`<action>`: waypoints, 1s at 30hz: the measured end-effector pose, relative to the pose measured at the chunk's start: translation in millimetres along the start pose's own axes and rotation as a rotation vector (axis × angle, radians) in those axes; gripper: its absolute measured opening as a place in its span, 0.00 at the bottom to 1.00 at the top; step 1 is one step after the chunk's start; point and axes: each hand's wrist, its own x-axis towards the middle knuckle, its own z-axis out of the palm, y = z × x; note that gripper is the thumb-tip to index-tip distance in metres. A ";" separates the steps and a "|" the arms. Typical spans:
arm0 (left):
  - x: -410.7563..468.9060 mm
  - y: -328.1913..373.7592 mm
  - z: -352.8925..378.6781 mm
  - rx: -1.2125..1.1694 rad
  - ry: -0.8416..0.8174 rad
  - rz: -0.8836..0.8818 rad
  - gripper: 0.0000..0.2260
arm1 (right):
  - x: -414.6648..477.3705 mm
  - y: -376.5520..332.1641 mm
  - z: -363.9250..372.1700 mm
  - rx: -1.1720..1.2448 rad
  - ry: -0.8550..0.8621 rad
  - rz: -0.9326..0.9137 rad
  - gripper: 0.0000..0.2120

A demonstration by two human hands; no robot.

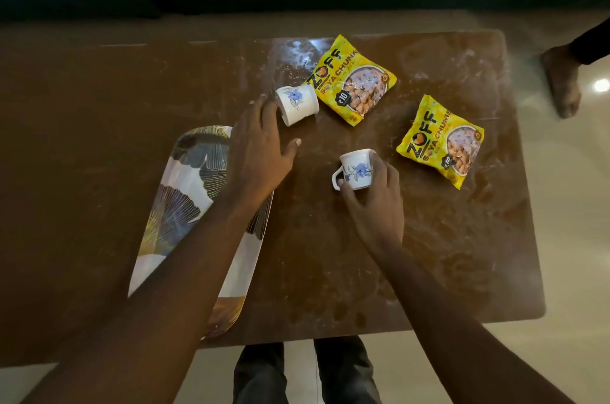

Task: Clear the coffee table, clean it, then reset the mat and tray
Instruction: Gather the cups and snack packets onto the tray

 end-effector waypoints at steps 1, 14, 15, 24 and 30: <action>6.7 0.6 2.4 0.004 0.003 -0.001 0.34 | 2.4 1.0 1.2 0.020 -0.003 0.009 0.33; 54.2 -6.4 3.7 0.139 -0.008 0.079 0.39 | 9.2 5.9 -6.0 0.302 0.058 0.097 0.32; 51.0 -6.1 -0.6 0.120 0.011 0.082 0.39 | 8.1 4.6 -7.4 0.319 0.063 0.104 0.32; -52.4 -40.9 -61.7 -0.043 0.099 -0.039 0.32 | -19.5 -30.9 -18.9 0.408 -0.049 -0.008 0.23; -118.3 -92.9 -71.8 -0.055 0.001 -0.158 0.33 | -49.4 -67.3 -7.2 0.341 -0.242 -0.213 0.26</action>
